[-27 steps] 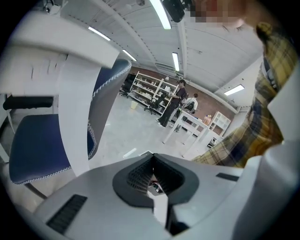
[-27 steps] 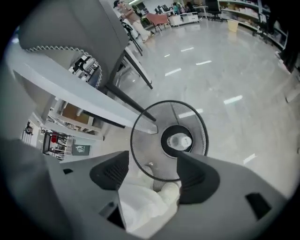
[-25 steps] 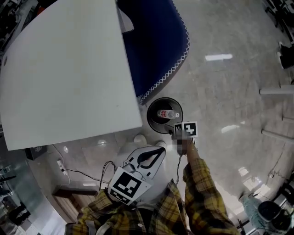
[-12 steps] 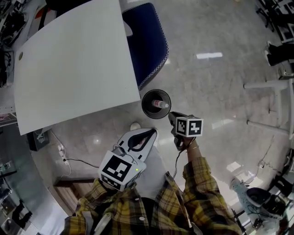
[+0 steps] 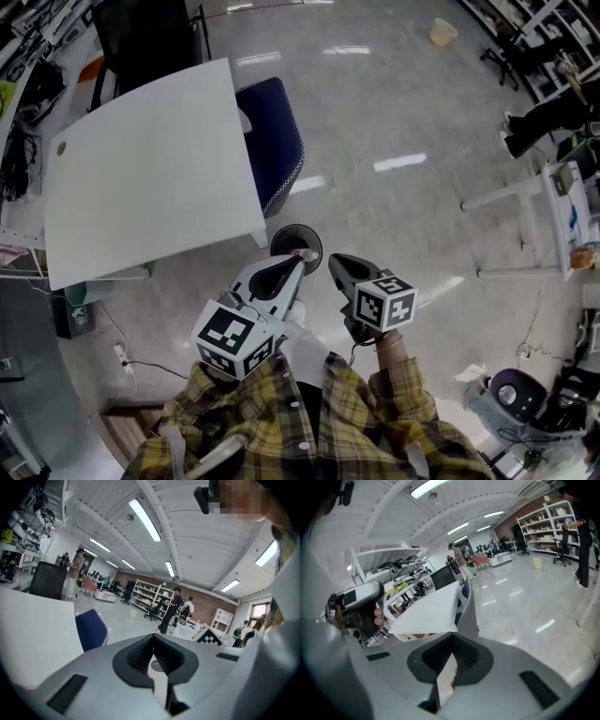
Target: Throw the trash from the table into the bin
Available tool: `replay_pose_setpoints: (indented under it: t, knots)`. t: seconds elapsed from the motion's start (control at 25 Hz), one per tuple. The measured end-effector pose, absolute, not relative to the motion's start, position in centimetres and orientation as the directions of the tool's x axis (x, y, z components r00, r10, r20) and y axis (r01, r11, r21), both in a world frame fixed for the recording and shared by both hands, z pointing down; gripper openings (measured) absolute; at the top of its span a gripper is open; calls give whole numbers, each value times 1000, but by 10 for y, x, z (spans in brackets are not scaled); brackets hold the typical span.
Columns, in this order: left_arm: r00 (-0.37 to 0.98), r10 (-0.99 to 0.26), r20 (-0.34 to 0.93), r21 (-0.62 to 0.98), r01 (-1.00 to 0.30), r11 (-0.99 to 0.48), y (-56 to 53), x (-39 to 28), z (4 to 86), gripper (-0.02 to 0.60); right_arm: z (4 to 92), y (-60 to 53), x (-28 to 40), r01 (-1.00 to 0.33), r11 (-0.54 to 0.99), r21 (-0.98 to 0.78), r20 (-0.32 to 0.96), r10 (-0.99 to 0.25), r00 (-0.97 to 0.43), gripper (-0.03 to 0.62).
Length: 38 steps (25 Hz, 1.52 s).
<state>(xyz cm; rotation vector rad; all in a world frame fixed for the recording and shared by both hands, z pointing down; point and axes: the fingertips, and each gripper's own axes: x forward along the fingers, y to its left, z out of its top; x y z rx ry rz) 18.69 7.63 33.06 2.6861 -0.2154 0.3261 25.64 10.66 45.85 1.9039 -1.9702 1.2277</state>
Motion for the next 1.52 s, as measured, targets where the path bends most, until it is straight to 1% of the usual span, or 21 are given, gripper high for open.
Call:
replay_pose_setpoints:
  t: [0.24,0.4,0.48,0.68,0.8,1.12,1.52]
  knots:
    - [974,-121,192,320,-178,-930,93,192,277,11,356,114,243,-924,2,-382,454,-871,-189,-2]
    - [967,-191,168,285,-233,-930,87,176,259,9,307,110,227,-945,94,-313,360,-909,-210,-2]
    - [958,-234,164,273,-272,-923,81,164,255,9,293,105,216,-953,135,-273,335,-915,-225,-2]
    - [930,-333,157,243,-363,-899,60,131,247,9,275,80,185,-949,233,-210,311,-905,-291,-2]
    - [915,-374,150,234,-400,-886,49,112,242,9,265,65,165,-938,279,-204,288,-899,-330,-2]
    - [904,-397,157,246,-426,-871,39,93,245,9,249,47,140,-923,344,-170,264,-887,-379,-2]
    - [908,-386,161,247,-416,-875,37,97,249,9,253,45,137,-922,353,-161,281,-879,-385,-3]
